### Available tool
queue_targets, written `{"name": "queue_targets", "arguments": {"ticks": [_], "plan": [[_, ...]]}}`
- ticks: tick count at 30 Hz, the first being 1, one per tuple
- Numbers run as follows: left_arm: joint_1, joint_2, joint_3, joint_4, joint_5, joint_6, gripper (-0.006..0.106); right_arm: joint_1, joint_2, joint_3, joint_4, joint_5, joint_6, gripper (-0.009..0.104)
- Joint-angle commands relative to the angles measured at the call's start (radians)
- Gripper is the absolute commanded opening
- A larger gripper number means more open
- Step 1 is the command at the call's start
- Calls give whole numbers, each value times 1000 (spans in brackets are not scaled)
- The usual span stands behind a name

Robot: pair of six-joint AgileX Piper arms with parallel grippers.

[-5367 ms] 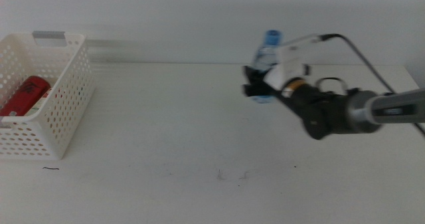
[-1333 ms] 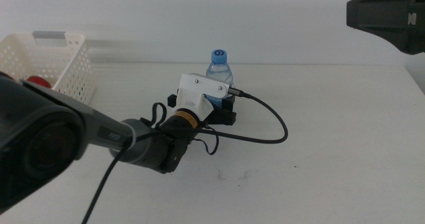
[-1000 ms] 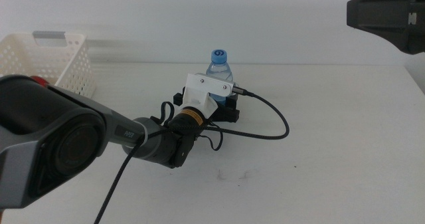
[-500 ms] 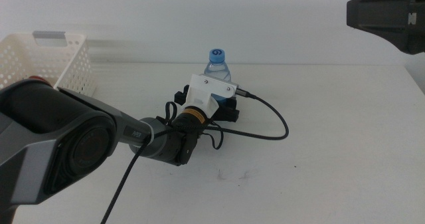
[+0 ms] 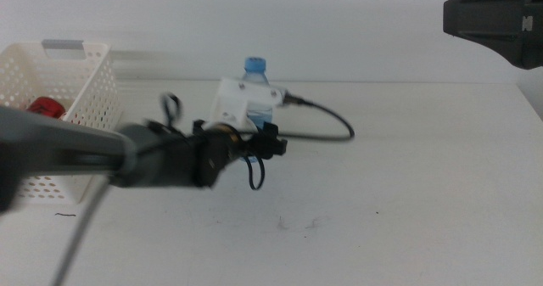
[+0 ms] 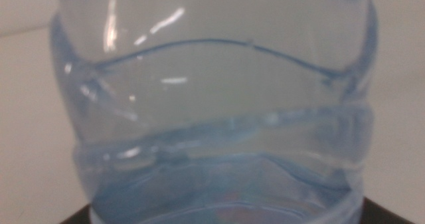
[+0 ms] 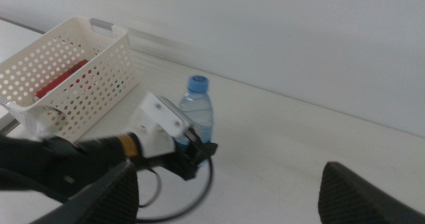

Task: Use arms to grab the bottles and put them into the dustbin to the left of the table.

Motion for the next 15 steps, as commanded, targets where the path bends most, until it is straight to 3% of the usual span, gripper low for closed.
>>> {"name": "queue_targets", "arguments": {"ticks": [1, 4, 7, 11, 15], "plan": [[4, -152, 12, -89, 134, 72, 6, 1, -2, 5, -9, -12, -3, 82], [43, -288, 3, -95, 384, 138, -1, 1, -2, 5, -9, -12, -3, 82], [119, -357, -54, -17, 625, 116, -1, 1, -2, 5, -9, -12, -3, 82], [223, -366, -203, 130, 935, -1, -1, 1, -2, 5, -9, -12, -3, 82], [296, -365, -322, 338, 1097, -159, -1, 1, -2, 5, -9, -12, -3, 82]]}}
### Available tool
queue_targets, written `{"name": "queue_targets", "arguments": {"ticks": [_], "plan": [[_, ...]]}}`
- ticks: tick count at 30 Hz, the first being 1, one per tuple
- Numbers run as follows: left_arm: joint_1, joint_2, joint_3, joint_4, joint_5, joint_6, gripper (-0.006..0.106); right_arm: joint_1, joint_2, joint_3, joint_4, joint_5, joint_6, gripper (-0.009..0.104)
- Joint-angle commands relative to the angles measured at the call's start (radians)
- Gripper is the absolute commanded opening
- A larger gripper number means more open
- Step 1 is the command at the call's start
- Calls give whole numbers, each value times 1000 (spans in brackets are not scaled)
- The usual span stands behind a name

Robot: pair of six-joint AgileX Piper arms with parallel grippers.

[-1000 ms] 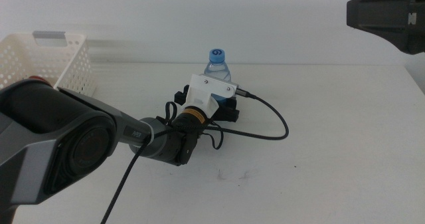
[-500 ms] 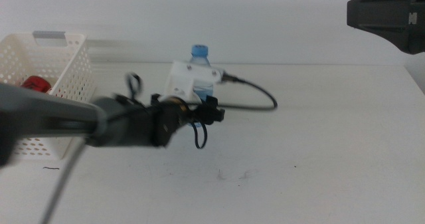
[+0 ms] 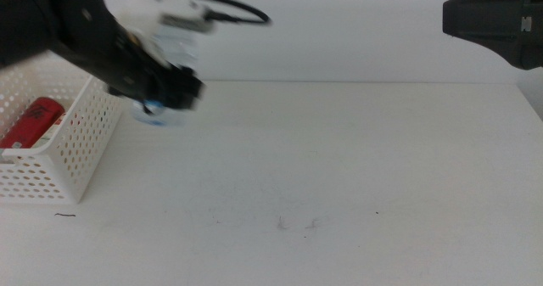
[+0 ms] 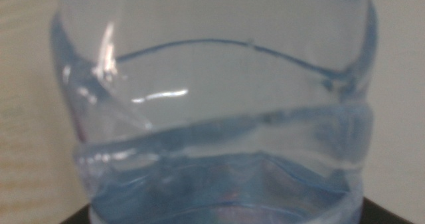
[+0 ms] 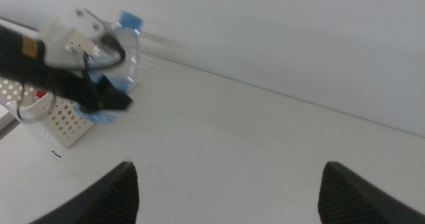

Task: Use arms to grab the bottles and put them into the dustbin to the left of the table.

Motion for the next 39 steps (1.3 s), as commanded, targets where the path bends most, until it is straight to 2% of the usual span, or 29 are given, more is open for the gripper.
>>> {"name": "queue_targets", "arguments": {"ticks": [1, 7, 17, 20, 25, 29, 31, 37, 39], "plan": [[44, -18, -85, 135, 77, -118, -1, 1, -2, 5, -9, -12, -3, 82], [205, 31, -255, 258, 324, -117, -1, 1, -2, 5, -9, -12, -3, 82], [448, 161, -278, 193, 211, 56, -1, 1, -2, 5, -9, -12, -3, 82], [474, 211, -278, 152, 196, 77, -1, 1, -2, 5, -9, -12, -3, 82], [479, 284, -278, 143, 181, 77, 1, 1, -2, 5, -9, -12, -3, 82], [479, 330, -278, 145, 174, 109, 17, 1, -2, 5, -9, -12, -3, 82], [479, 342, -278, 143, 171, 115, 34, 1, -2, 5, -9, -12, -3, 82], [479, 339, -280, 143, 207, 121, 94, 1, -2, 5, -9, -12, -3, 82], [479, 313, -282, 141, 254, 98, 94, 1, -2, 5, -9, -12, -3, 82]]}}
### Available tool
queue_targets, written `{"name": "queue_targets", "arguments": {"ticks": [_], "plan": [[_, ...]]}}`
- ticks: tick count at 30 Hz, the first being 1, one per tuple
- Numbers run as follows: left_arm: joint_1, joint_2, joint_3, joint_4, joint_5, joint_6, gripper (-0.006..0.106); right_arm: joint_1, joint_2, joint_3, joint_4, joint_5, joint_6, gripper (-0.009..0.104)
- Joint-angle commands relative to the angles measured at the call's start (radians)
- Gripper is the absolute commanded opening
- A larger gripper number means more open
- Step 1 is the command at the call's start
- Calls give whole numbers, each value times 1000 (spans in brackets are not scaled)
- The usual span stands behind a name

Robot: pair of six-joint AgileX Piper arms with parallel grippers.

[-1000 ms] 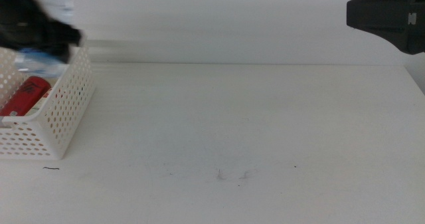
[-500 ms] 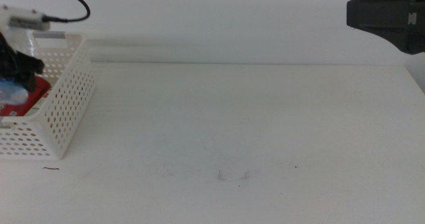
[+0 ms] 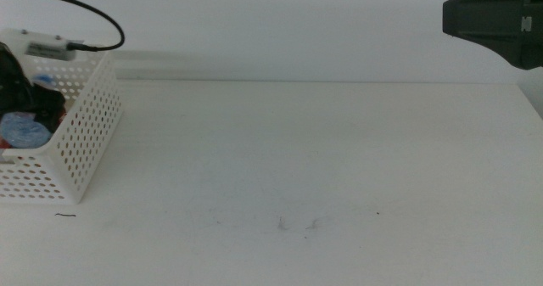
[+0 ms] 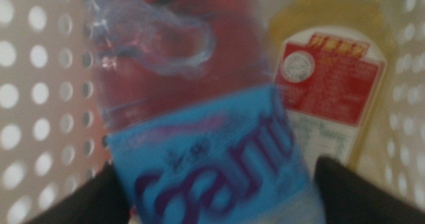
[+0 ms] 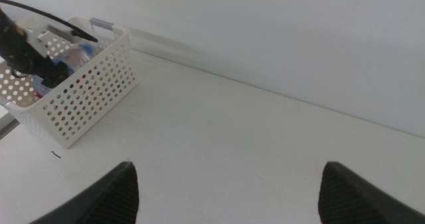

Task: Use arms to grab the bottles and put them into the dustbin to the left of the table.

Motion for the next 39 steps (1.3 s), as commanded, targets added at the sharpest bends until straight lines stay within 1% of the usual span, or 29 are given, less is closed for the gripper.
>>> {"name": "queue_targets", "arguments": {"ticks": [1, 5, 7, 11, 15, 21, 25, 27, 29, 39], "plan": [[1, -51, -13, -15, 51, -26, 94, 1, -2, 5, -9, -12, -3, 82], [-27, -164, -1, -43, 92, -54, 94, 1, -2, 5, -9, -12, -3, 82], [-61, -243, 23, -41, 90, -92, 94, 1, -2, 5, -9, -12, -3, 82], [-168, -440, 113, -26, 53, -169, 94, 1, -2, 5, -9, -12, -3, 82], [-286, -643, 250, -31, -39, -176, 94, 1, -2, 5, -9, -12, -3, 82], [-442, -935, 418, -27, -196, -239, 94, 1, -2, 5, -9, -12, -3, 82], [-457, -1093, 507, -9, -292, -291, 94, 1, -2, 5, -9, -12, -3, 82], [-457, -1152, 527, 32, -310, -307, 94, 1, -2, 5, -9, -12, -3, 82], [-457, -1191, 529, 54, -299, -310, 94, 1, -2, 5, -9, -12, -3, 82], [-457, -1279, 529, 54, -307, -303, 94, 1, -2, 5, -9, -12, -3, 82]]}}
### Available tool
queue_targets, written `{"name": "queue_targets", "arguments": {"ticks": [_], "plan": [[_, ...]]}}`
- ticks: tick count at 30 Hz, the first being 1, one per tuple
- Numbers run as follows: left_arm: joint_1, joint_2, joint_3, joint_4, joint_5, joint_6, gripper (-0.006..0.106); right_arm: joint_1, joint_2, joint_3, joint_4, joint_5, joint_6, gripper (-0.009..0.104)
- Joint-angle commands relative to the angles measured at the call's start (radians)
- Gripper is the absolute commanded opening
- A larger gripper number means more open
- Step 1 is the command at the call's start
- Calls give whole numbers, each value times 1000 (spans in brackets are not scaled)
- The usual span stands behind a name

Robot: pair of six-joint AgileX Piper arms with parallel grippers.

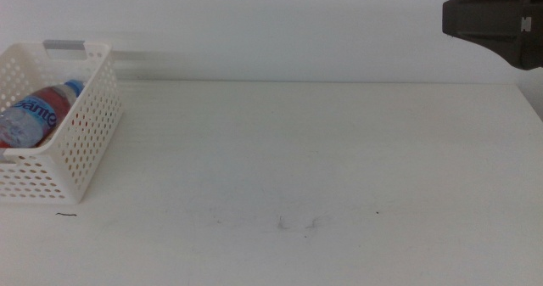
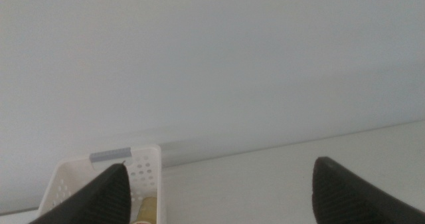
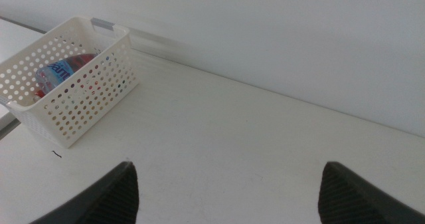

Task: Use arms to grab the bottles and put them into the dustbin to the left of the table.

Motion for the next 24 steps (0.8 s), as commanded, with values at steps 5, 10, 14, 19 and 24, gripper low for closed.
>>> {"name": "queue_targets", "arguments": {"ticks": [5, 10, 14, 19, 24], "plan": [[-7, -11, 3, 5, -22, -8, 94, 1, -2, 3, -9, -12, -3, 82], [-7, -13, 25, 12, -33, -8, 94, 1, -2, 6, 0, -12, -3, 82], [-1, -92, 186, -53, -112, -8, 94, -21, -57, 144, -15, -87, -3, 82], [55, -304, 557, -103, -222, -8, 94, -141, -237, 527, -9, -332, -3, 82], [130, -563, 867, -103, -224, -8, 94, -273, -447, 856, -26, -495, -3, 82]]}}
